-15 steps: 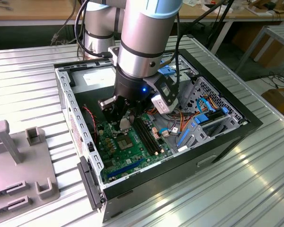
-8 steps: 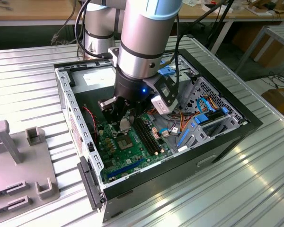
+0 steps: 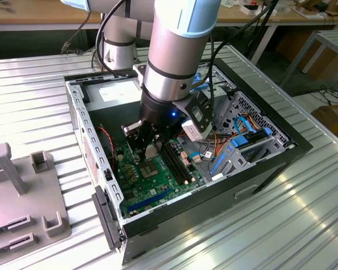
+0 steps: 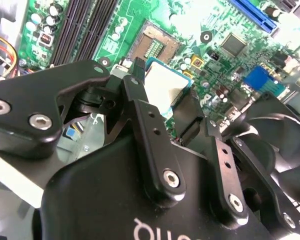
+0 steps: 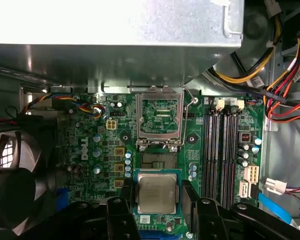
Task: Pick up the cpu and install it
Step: 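Place the cpu into insertion slot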
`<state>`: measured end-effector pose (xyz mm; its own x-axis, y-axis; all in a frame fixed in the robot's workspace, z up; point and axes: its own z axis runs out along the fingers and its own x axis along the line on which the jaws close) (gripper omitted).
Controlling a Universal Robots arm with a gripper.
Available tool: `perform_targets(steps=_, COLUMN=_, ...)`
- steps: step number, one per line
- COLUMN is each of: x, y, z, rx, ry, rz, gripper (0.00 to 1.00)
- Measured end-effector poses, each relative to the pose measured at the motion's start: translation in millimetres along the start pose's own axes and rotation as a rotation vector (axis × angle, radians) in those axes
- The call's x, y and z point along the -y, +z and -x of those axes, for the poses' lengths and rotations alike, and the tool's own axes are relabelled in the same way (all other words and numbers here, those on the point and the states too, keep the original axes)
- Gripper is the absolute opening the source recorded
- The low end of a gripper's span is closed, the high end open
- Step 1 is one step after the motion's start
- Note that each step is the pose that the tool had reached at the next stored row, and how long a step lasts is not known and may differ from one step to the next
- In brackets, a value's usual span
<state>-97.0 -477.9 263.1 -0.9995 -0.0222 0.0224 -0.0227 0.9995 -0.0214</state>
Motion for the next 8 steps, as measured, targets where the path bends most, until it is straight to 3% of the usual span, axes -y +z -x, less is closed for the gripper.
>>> perform_targets(steps=8, x=0.0, y=0.1, z=0.0, rx=0.0000, ry=0.000, rz=-0.0024, gripper=0.47)
